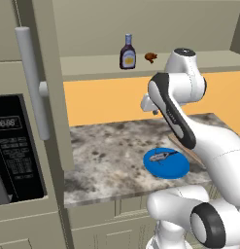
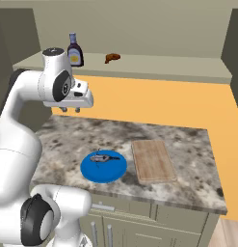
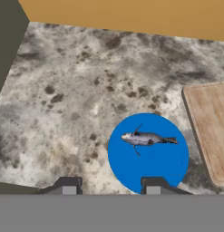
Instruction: Pick the fish from the plate and place it on the cutting board. Then pick the condiment bottle from the cabinet and place it next to the cutting board.
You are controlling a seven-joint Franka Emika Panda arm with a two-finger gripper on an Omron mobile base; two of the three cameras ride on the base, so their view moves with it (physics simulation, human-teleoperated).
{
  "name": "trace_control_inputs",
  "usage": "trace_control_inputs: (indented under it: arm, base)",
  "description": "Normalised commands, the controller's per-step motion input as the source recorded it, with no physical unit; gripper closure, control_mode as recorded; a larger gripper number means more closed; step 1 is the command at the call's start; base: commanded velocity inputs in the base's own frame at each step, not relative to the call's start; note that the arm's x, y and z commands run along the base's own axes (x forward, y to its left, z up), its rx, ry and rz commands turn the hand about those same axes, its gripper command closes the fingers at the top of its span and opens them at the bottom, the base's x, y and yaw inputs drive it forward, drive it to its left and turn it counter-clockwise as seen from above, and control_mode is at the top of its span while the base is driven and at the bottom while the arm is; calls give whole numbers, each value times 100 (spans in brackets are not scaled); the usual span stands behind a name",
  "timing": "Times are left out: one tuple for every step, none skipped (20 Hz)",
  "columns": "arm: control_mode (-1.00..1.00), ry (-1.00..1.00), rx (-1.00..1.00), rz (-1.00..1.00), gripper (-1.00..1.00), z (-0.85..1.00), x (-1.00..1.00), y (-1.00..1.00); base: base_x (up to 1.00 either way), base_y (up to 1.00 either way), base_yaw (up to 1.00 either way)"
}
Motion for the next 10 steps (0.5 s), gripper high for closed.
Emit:
trace_control_inputs:
  arm:
    - [-100,0,0,0,-100,-1,0,0]
    - [-100,0,0,0,-100,-3,-4,0]
    - [-100,0,0,-1,-100,-6,-5,0]
    - [-100,0,0,-1,-100,-7,-8,0]
    - [-100,0,0,-1,-100,-13,-14,-10]
    - [-100,0,0,-1,-100,-14,-14,-5]
    - [-100,0,0,-1,-100,-13,-13,-2]
    - [-100,0,0,-1,-100,-12,-12,-1]
    - [-100,0,0,-1,-100,-12,-13,-3]
    - [-100,0,0,-1,-100,-16,-14,-4]
  base:
    - [0,0,0]
    - [0,0,0]
    - [0,0,0]
    - [0,0,0]
    - [0,0,0]
    - [0,0,0]
    - [0,0,0]
    - [0,0,0]
    - [0,0,0]
    - [0,0,0]
